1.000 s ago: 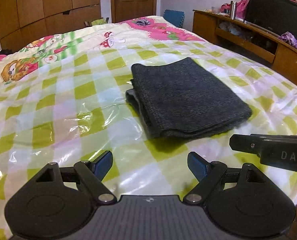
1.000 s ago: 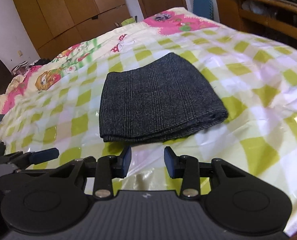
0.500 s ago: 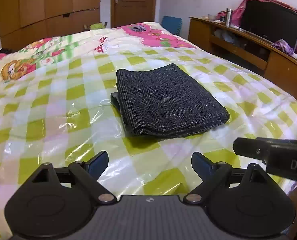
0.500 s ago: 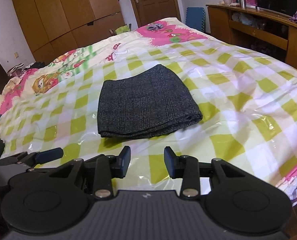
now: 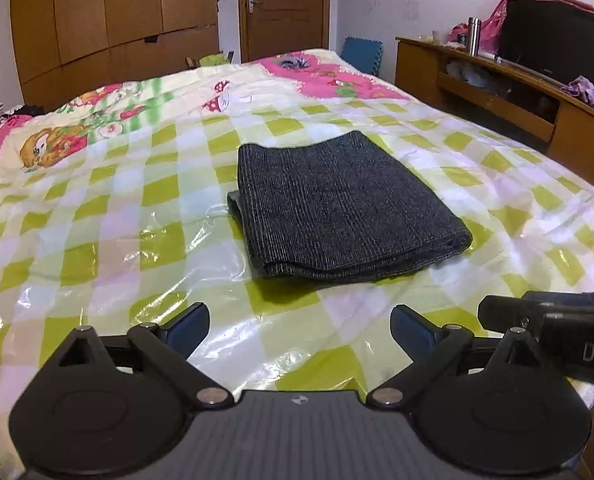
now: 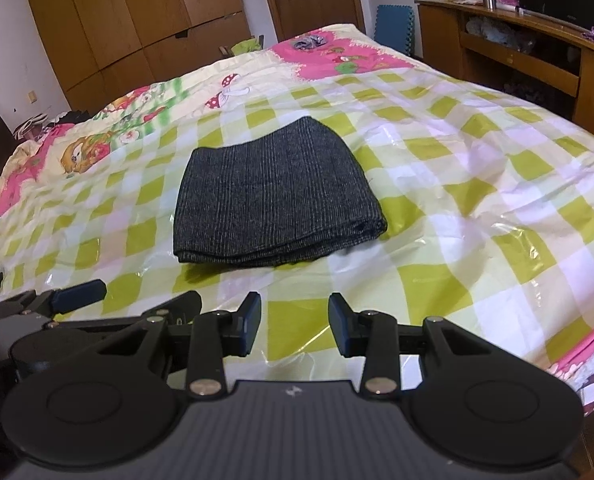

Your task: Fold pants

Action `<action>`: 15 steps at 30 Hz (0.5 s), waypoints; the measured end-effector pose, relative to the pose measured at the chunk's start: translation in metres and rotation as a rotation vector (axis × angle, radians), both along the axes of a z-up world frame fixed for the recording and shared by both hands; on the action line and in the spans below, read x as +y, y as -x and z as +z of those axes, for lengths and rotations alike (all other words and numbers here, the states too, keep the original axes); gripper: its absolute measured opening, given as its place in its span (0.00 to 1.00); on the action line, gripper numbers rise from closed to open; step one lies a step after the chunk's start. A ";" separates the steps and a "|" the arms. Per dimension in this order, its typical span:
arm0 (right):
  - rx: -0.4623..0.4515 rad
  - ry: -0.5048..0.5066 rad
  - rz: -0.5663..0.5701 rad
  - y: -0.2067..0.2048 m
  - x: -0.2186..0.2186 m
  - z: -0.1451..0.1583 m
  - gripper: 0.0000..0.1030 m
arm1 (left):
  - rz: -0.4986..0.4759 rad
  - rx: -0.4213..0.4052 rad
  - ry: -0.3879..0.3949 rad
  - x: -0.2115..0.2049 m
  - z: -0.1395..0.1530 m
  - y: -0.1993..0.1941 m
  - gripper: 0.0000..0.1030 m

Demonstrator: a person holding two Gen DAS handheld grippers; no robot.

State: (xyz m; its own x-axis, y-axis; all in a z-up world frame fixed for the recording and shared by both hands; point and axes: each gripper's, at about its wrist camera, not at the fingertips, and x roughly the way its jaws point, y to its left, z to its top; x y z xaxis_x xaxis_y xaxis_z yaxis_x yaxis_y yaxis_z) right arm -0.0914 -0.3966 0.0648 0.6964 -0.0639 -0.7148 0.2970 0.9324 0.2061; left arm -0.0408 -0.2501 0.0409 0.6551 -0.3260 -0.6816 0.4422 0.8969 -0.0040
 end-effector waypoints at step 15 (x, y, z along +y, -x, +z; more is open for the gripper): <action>0.013 -0.010 -0.001 -0.005 -0.015 -0.008 0.37 | 0.049 0.076 -0.069 -0.023 -0.008 -0.007 1.00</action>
